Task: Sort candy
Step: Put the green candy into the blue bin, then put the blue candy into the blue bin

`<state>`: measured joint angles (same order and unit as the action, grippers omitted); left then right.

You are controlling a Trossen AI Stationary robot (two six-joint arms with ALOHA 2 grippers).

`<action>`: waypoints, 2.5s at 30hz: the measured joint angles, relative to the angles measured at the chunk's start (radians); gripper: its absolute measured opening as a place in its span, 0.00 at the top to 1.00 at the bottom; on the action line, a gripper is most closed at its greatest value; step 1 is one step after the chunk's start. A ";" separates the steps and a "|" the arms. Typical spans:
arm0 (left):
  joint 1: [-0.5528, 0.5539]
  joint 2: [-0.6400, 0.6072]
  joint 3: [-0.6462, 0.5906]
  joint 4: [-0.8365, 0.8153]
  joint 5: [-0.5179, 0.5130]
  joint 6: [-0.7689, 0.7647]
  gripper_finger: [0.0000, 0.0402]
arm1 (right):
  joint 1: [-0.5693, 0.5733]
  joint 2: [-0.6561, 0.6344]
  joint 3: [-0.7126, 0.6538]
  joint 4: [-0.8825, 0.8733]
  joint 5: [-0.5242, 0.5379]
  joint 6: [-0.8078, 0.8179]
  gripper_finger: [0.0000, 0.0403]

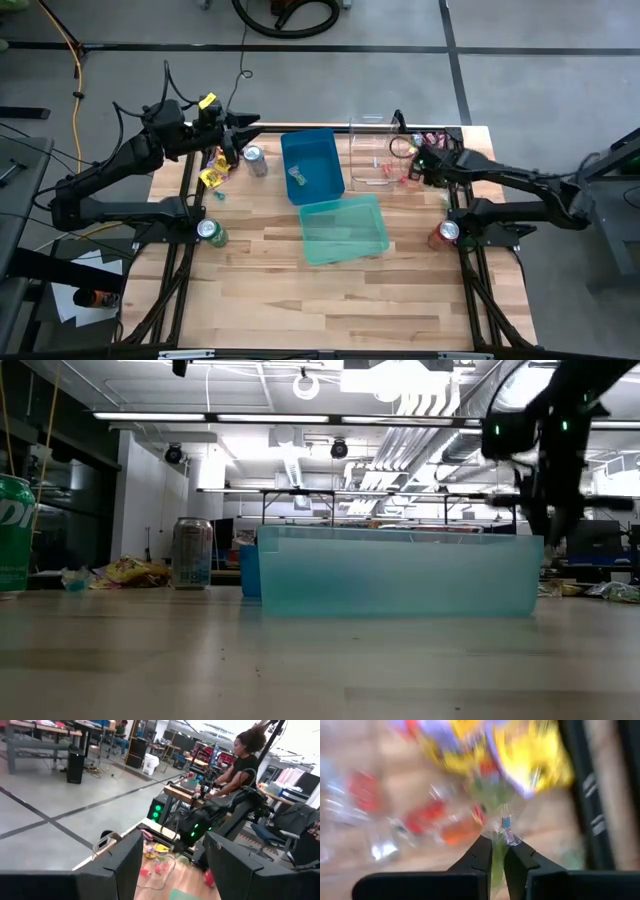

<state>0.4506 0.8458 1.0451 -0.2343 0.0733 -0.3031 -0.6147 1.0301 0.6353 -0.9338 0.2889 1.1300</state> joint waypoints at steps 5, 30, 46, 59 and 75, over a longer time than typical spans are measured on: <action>0.012 -0.003 0.000 -0.001 -0.011 0.000 0.51 | 0.000 -0.059 0.205 0.000 0.110 -0.176 0.99; 0.028 -0.002 0.000 -0.008 -0.011 0.018 0.51 | 0.270 0.613 0.333 1.216 -0.427 -0.546 0.99; 0.027 -0.002 0.000 -0.035 -0.001 0.016 0.51 | 0.324 0.685 0.534 0.903 -0.327 -0.851 0.47; 0.027 0.007 0.000 -0.029 0.014 -0.054 0.51 | 0.259 0.572 0.728 0.519 -0.531 -0.994 0.39; 0.026 0.111 0.082 -0.262 0.017 -0.113 0.51 | 0.242 0.209 0.574 0.267 -0.391 -0.971 0.45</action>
<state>0.4767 0.9569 1.1274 -0.4964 0.0901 -0.4164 -0.3725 1.2391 1.2093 -0.6666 -0.1026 0.1586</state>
